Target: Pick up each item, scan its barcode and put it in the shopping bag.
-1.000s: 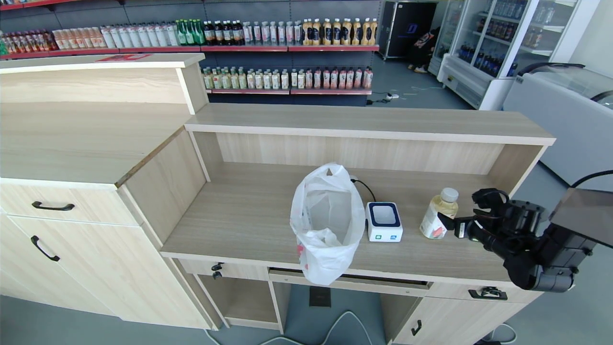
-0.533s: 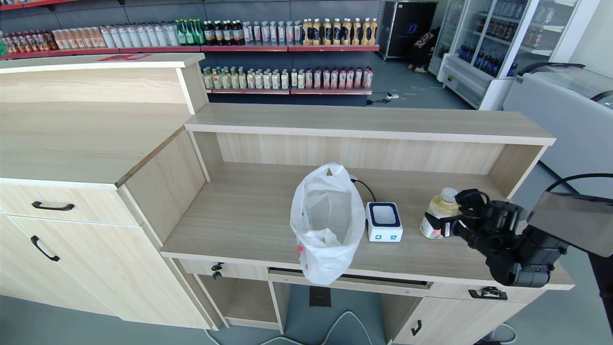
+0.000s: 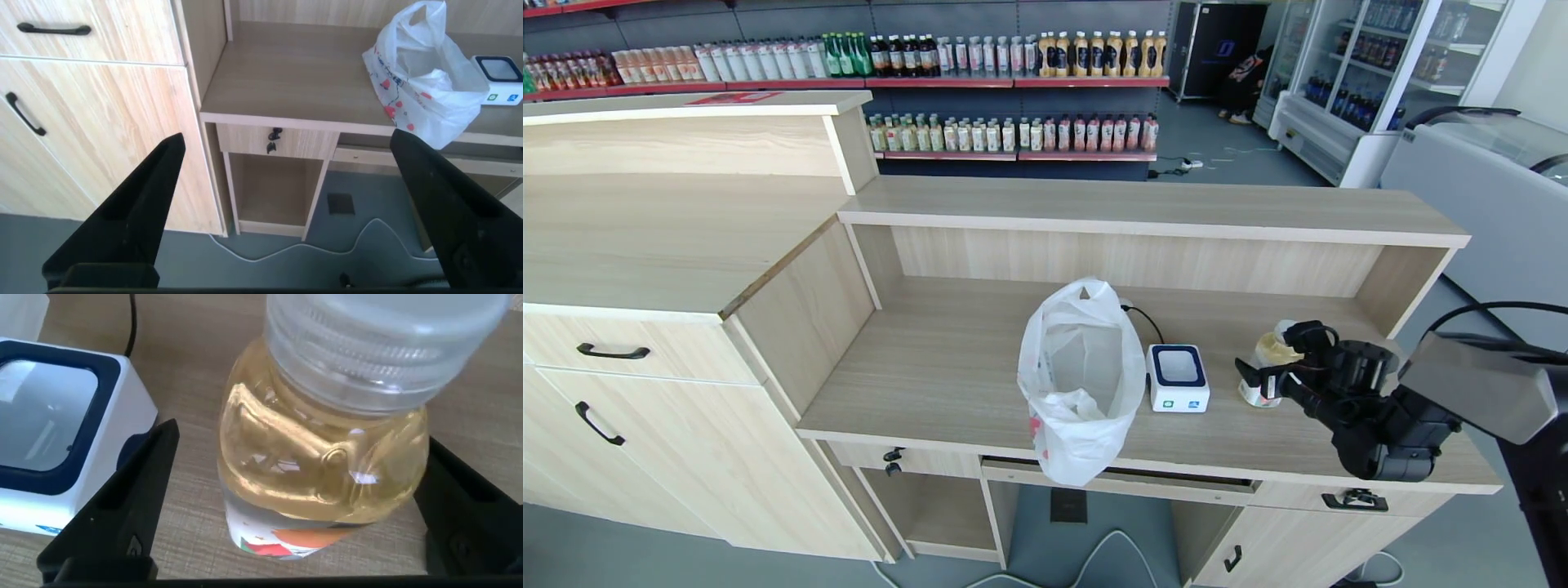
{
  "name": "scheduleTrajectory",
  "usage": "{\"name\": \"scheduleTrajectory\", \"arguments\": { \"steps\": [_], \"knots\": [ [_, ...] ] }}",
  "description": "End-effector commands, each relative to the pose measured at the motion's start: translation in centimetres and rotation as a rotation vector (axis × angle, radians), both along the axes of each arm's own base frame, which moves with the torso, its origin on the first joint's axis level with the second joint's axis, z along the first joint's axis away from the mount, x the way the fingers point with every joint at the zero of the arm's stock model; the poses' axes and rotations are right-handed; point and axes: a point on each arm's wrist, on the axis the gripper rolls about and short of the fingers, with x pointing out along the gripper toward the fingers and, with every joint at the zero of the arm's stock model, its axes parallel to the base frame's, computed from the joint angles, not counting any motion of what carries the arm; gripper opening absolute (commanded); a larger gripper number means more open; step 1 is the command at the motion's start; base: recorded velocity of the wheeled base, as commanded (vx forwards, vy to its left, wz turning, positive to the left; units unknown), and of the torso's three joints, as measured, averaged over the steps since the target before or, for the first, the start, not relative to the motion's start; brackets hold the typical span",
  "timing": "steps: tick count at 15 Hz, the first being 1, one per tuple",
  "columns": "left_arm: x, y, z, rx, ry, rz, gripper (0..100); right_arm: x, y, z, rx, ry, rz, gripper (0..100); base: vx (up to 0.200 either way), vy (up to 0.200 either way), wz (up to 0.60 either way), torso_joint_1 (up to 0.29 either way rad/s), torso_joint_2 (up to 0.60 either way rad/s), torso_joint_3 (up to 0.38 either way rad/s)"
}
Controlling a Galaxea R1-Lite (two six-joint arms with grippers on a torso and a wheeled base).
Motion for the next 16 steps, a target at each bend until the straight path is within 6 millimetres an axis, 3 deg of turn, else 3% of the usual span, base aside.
{"name": "scheduleTrajectory", "arguments": {
  "steps": [1,12,13,16],
  "knots": [
    [0.0,0.0,0.0,0.000,0.000,0.000,100,0.6,0.7,-0.4,0.000,-0.007,0.019,100,0.000,0.000,0.00,0.000,0.00,0.000],
    [0.0,0.0,0.0,0.000,0.000,0.000,100,1.8,1.6,-1.4,-0.030,-0.028,0.067,100,0.000,0.000,0.00,0.000,0.00,0.000],
    [0.0,0.0,0.0,0.000,0.000,0.000,100,1.9,1.6,-1.4,-0.031,-0.032,0.070,0,0.000,0.000,0.00,0.000,0.00,0.000],
    [0.0,0.0,0.0,0.000,0.000,0.000,100,2.1,1.4,-1.2,-0.035,-0.035,0.066,0,0.000,0.000,0.00,0.000,0.00,0.000]
  ]
}}
